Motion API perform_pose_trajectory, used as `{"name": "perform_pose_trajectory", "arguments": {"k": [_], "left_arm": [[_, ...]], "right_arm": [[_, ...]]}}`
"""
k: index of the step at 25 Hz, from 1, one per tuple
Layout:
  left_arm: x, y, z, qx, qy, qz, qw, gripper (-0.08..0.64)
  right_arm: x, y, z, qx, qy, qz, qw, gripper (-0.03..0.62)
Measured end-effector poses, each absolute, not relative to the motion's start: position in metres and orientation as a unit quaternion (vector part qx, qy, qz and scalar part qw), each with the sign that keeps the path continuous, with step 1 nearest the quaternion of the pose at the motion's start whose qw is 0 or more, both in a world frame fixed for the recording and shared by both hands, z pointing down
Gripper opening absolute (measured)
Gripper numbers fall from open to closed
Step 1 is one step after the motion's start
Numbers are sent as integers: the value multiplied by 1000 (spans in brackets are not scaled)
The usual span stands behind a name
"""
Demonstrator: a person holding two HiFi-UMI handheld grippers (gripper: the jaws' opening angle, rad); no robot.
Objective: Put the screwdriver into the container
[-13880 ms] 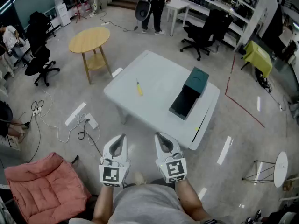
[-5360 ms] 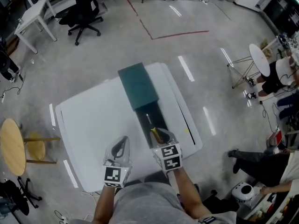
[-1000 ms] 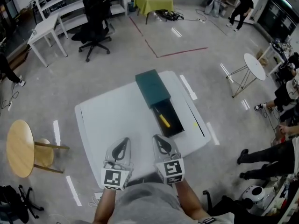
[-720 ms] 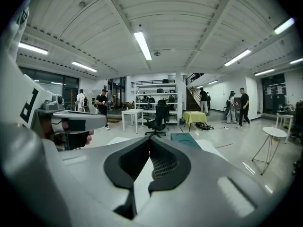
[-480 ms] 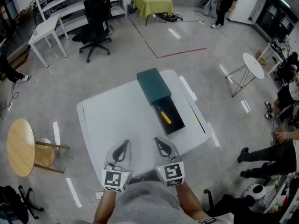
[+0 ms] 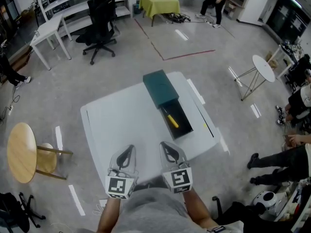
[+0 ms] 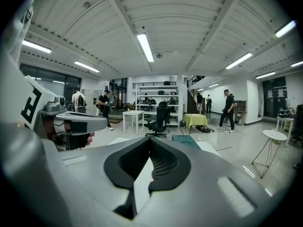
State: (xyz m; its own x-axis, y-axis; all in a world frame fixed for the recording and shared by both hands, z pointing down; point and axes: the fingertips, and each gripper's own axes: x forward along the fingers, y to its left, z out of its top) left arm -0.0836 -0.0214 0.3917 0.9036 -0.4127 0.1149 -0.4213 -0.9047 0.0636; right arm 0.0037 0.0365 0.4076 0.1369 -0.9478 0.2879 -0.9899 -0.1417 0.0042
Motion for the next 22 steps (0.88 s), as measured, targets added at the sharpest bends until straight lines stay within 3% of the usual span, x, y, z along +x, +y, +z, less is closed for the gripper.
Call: {"name": "perform_pose_trajectory", "arguments": {"k": [22], "left_arm": [[-82, -23, 394, 974, -214, 52, 44, 12]], "right_arm": [[5, 38, 409, 745, -651, 112, 96, 2]]}}
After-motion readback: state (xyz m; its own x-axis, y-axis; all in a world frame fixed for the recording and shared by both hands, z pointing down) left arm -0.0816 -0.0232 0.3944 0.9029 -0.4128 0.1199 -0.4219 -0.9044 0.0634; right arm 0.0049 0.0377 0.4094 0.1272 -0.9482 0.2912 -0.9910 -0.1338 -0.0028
